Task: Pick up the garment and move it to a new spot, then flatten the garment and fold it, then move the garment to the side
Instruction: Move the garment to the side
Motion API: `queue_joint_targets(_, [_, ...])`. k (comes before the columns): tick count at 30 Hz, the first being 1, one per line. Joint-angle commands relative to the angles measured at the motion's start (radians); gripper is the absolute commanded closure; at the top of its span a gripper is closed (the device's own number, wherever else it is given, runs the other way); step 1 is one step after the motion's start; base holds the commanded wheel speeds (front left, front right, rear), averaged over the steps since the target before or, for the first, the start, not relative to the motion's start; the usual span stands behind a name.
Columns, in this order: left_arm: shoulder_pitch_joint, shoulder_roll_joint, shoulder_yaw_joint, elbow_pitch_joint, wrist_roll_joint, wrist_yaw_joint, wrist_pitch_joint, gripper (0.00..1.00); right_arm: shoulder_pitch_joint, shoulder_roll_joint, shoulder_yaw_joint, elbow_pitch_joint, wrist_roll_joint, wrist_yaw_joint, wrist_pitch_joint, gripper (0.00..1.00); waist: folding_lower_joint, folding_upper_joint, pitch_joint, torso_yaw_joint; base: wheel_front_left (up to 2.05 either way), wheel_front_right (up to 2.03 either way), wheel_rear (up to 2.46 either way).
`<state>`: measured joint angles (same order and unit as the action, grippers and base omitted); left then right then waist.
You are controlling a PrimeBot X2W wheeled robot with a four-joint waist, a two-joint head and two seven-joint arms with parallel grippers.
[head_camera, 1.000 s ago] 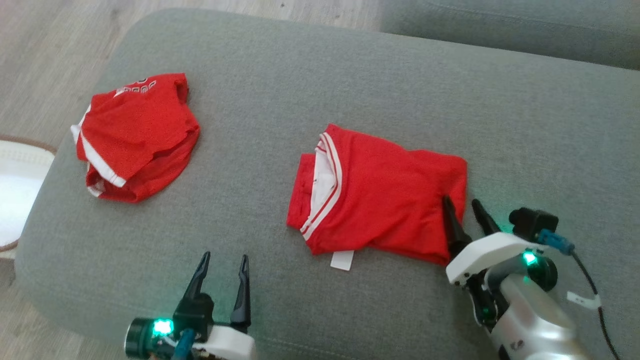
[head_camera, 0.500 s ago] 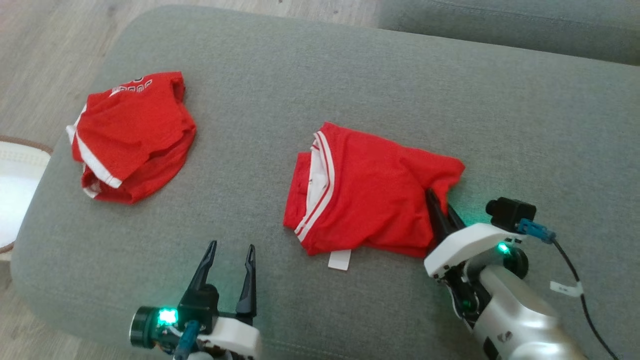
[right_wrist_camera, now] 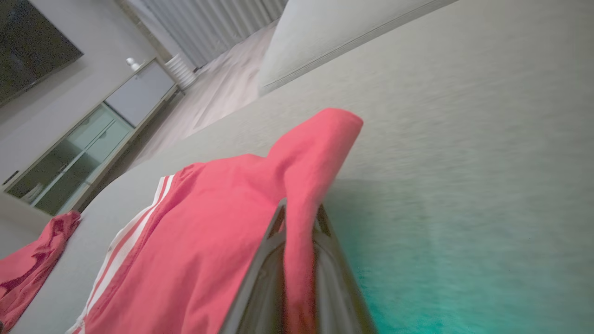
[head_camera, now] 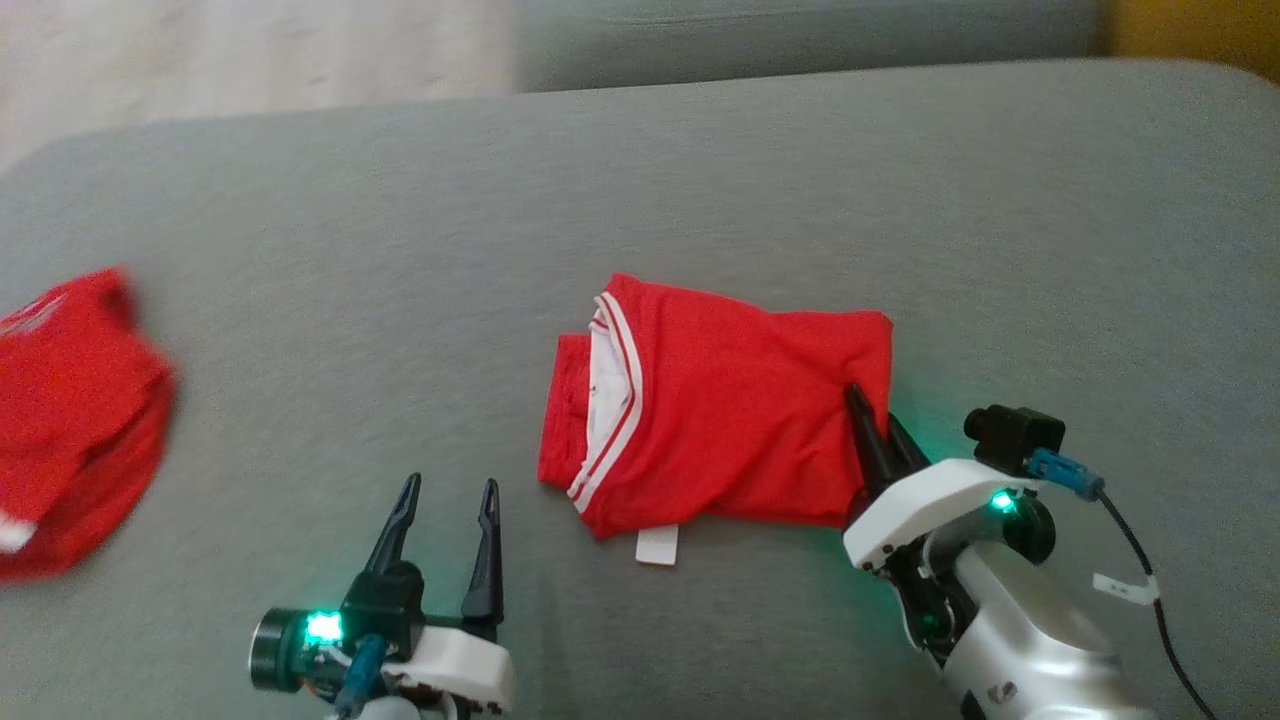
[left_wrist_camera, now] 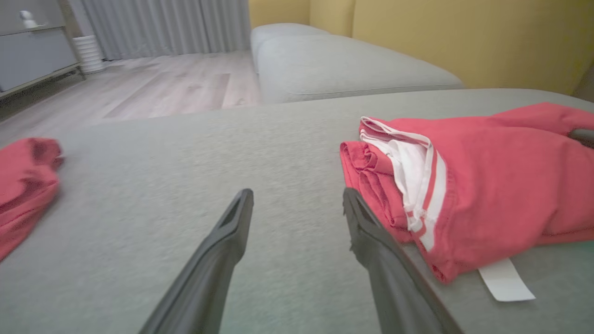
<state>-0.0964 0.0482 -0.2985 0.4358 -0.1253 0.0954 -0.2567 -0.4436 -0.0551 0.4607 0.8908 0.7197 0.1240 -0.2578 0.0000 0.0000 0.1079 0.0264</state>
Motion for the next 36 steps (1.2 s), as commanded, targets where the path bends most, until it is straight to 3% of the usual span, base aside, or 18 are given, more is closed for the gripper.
queue_joint_targets(1, [-0.046,0.002,0.023,-0.033,-0.007,-0.004,-0.005,0.00,-0.013,0.005,0.008,-0.035,-0.014,0.007,-0.004,1.00,0.0000,0.0000,-0.011,-0.191,0.00,0.00,0.00])
queue_joint_targets(8, [-0.089,0.002,0.003,-0.035,-0.010,-0.006,-0.005,0.00,-0.016,0.005,0.013,-0.077,-0.029,0.007,-0.004,1.00,0.0000,0.0000,0.027,-0.391,0.00,0.00,0.00])
queue_joint_targets(16, [-0.123,0.002,0.004,-0.028,0.008,-0.015,-0.005,0.00,-0.052,0.005,0.019,-0.097,-0.077,0.007,-0.004,1.00,0.0000,0.0000,0.085,-0.480,0.00,0.00,0.00])
queue_joint_targets(24, [-0.146,0.002,-0.009,-0.007,0.046,-0.040,-0.005,0.00,-0.246,-0.072,-0.014,-0.028,-0.244,0.007,-0.004,1.00,0.0000,0.0000,0.146,-0.421,0.00,0.00,0.00])
queue_joint_targets(36, [-0.165,0.011,0.016,-0.014,0.082,-0.054,-0.005,0.00,-0.541,-0.335,-0.249,0.289,-0.497,0.007,-0.004,1.00,0.0000,0.0000,0.209,-0.238,0.00,0.00,0.00])
